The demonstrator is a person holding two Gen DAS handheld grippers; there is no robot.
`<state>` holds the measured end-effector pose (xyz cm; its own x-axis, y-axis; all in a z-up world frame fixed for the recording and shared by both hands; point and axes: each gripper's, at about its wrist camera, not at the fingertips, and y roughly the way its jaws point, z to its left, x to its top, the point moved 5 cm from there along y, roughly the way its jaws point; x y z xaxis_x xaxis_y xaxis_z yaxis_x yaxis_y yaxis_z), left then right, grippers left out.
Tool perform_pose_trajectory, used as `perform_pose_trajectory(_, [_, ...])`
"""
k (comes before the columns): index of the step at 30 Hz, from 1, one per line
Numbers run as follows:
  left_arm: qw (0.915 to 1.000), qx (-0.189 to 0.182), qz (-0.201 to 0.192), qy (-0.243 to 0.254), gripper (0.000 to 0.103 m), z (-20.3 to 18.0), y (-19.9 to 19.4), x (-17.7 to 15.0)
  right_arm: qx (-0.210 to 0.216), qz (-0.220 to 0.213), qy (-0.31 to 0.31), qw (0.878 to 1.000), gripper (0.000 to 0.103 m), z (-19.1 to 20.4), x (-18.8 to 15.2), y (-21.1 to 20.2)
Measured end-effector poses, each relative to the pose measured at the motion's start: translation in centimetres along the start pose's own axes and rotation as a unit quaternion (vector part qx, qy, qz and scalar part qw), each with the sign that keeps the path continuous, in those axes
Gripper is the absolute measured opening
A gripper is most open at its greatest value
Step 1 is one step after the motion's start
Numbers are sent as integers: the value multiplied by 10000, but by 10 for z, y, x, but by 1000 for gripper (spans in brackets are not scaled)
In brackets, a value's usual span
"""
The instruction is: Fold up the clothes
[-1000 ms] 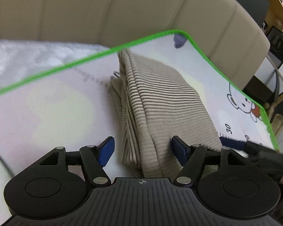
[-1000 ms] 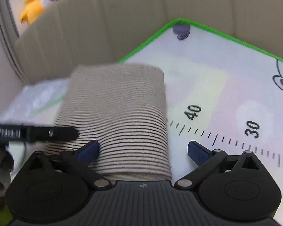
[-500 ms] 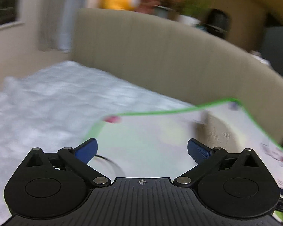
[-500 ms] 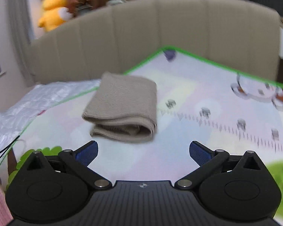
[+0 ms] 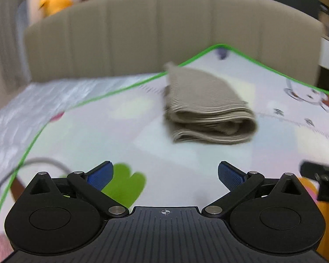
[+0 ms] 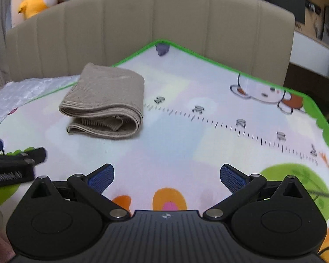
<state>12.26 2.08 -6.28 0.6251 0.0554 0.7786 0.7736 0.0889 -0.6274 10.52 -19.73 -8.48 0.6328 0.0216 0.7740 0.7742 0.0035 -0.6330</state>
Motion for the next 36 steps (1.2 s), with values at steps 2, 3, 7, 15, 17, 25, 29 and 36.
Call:
perform_pose_trajectory(2, [9995, 28, 89, -317, 103, 12, 0, 0, -8, 15, -12, 10000, 103, 1, -1, 3])
perform_pose_trajectory(3, [9990, 28, 154, -415, 103, 16, 2, -1, -3, 15, -43, 10000, 103, 2, -1, 3])
perform_pose_trajectory(7, [9986, -50, 293, -446, 103, 19, 2, -5, 14, 135, -97, 9999, 103, 4, -5, 9])
perform_pose_trajectory(15, [9978, -363, 145, 541, 103, -17, -5, -12, 160, 342, -94, 9992, 103, 8, -9, 12])
perform_pose_trajectory(17, [9973, -358, 145, 624, 103, -20, -5, -13, 224, 388, -123, 9989, 103, 10, -10, 13])
perform_pose_trajectory(25, [9983, -331, 269, 393, 103, -14, 0, -11, 227, 461, -159, 9986, 103, 13, -12, 13])
perform_pose_trajectory(29, [9982, -337, 274, 401, 103, -13, 0, -11, 166, 421, -93, 9989, 103, 11, -11, 12])
perform_pose_trajectory(36, [9986, -334, 263, 315, 103, -11, 0, -11, 163, 196, 157, 9996, 103, 2, -5, 7])
